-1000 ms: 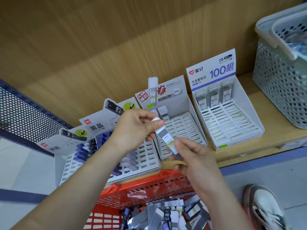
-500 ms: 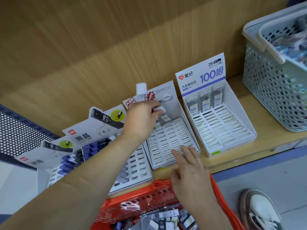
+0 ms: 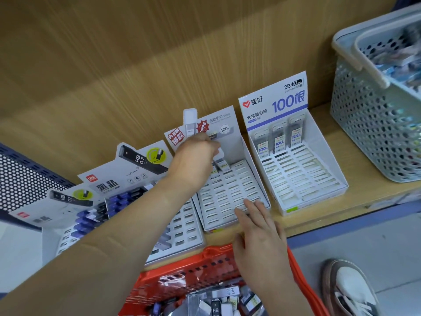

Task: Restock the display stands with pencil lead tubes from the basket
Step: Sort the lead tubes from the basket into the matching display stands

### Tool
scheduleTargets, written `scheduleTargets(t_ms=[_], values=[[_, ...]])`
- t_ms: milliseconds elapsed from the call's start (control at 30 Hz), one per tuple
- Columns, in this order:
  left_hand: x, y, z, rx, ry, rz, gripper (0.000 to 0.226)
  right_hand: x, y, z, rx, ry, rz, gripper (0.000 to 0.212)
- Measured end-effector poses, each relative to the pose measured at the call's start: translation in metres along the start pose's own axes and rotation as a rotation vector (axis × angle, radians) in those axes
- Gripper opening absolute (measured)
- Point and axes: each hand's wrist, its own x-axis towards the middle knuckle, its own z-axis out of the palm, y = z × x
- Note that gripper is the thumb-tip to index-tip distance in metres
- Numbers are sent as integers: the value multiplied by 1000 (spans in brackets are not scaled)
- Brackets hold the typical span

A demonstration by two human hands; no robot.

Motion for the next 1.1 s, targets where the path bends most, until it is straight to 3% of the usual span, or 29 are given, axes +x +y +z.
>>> scheduleTargets(t_ms=[100,233,467,633,800,933,1100], values=[[5,1,-1,-26,60,-73,14,-1,1,0,-8,22,-20,53],[7,2,8,88,94,-19,7,-1,3,2,-6,41,-30,54],[-12,12,3,-16,27,-81,25,0,2,-4,147,6,0,53],[-88,31,-28,-281,162,-213,23,-2,-7,-20,363,16,-45,49],[-200,25,-23,-377,131,-418,18,-11,-25,-26,453,-63,-96,32],[-284,8,21,-388,-81,-652,18,-28,-33,-8,398,-337,-72,25],[-362,-3,83,-346,-486,-778,18,-66,-20,53,29,-698,-39,34]])
